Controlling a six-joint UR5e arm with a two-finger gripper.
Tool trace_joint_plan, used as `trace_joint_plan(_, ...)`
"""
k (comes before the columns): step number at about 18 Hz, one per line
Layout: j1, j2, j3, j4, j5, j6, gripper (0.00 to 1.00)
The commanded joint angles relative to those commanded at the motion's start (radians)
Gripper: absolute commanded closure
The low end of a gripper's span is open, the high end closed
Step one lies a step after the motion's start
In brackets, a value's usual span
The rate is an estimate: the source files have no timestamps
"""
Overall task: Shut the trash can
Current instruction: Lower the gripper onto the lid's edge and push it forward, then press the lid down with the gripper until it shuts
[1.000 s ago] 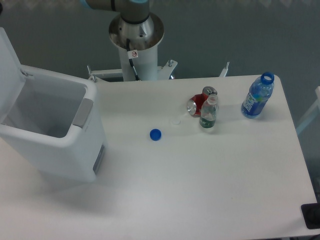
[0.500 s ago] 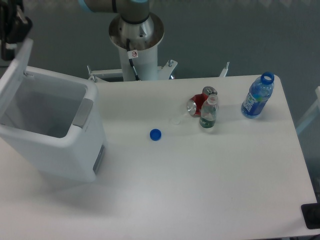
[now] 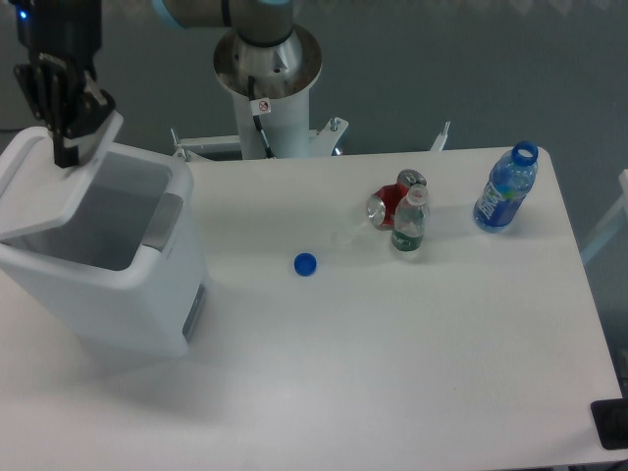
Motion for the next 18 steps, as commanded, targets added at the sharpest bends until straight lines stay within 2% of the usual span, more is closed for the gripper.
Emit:
trace_joint_plan(4, 0.023, -0.006, -0.009, -0.005, 0.000, 0.000, 1.00)
trace_joint_plan(9, 0.029, -0.008, -0.064, -0.009, 0.000, 0.005, 1.00)
trace_joint_plan(18, 0.029, -0.029, -0.066, -0.008, 0.002, 0.005, 1.00)
